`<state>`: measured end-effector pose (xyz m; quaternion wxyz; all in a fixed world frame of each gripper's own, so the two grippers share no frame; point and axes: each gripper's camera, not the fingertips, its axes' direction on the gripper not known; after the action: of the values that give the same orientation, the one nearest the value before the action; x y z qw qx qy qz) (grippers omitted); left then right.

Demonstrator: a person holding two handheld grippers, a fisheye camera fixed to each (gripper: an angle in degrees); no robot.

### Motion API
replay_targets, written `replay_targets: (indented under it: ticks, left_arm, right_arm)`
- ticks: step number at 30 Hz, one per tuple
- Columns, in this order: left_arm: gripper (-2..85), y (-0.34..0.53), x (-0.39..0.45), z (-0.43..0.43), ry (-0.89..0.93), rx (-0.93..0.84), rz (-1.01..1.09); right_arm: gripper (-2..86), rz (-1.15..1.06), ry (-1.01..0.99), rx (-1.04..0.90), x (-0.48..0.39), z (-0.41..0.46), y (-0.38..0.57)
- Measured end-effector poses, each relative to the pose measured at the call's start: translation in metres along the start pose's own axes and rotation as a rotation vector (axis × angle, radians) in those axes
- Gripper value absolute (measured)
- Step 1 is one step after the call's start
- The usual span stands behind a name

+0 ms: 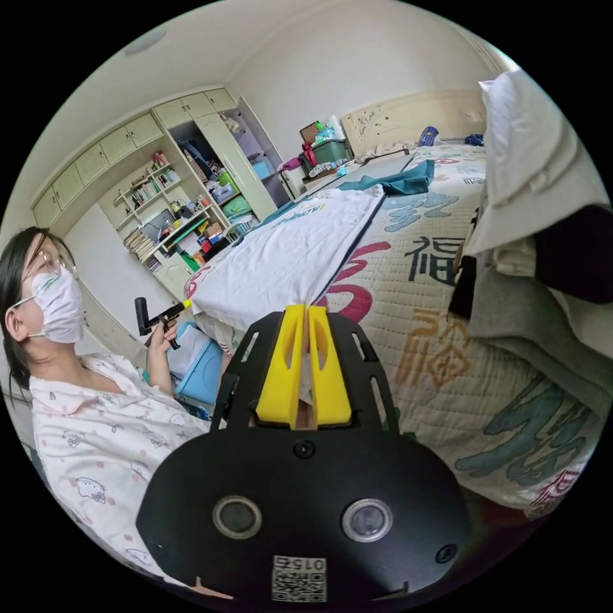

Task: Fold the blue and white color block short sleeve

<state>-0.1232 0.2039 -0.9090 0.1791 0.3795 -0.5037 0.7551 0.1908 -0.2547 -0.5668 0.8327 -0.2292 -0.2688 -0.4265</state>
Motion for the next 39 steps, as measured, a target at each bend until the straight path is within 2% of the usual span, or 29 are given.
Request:
replay_targets:
  ticks: [4, 5, 7, 9, 13, 17, 20, 24, 29, 39]
  left_arm:
    - [4.7, -0.117, 0.023, -0.018, -0.001, 0.096, 0.135]
    - [1.5, -0.159, 0.038, -0.011, -0.024, 0.122, 0.220]
    - [0.5, -0.227, 0.054, 0.021, -0.056, 0.123, 0.290]
    - [0.0, -0.300, 0.063, 0.074, -0.044, 0.067, 0.323]
    - [-0.3, -0.448, 0.082, 0.254, -0.077, -0.118, 0.382]
    - [-0.3, -0.552, 0.100, 0.442, -0.223, -0.276, 0.405]
    - [-0.2, -0.608, 0.113, 0.555, -0.259, -0.355, 0.428]
    - [-0.2, -0.665, 0.112, 0.656, -0.342, -0.391, 0.418]
    - [-0.3, -0.714, 0.086, 0.763, -0.373, -0.461, 0.379]
    - [-0.4, -0.766, 0.053, 0.834, -0.428, -0.466, 0.422]
  right_arm:
    - [-0.3, -0.096, 0.165, 0.048, -0.030, -0.012, -0.032]
    - [-0.3, -0.133, 0.226, 0.064, -0.045, -0.006, -0.051]
    - [-0.4, -0.222, 0.301, 0.080, -0.069, 0.015, -0.083]
    - [-0.5, -0.293, 0.377, 0.086, -0.091, 0.050, -0.122]
    - [-0.9, -0.463, 0.495, 0.027, -0.125, 0.166, -0.222]
    - [-1.0, -0.403, 0.575, -0.075, -0.101, 0.302, -0.334]
    - [-1.0, -0.304, 0.615, -0.141, -0.070, 0.388, -0.396]
    - [-1.0, -0.252, 0.641, -0.208, -0.048, 0.473, -0.445]
    - [-1.0, -0.300, 0.874, -0.363, -0.024, 0.580, -0.478]
    - [-0.8, -0.342, 1.104, -0.396, 0.010, 0.636, -0.514]
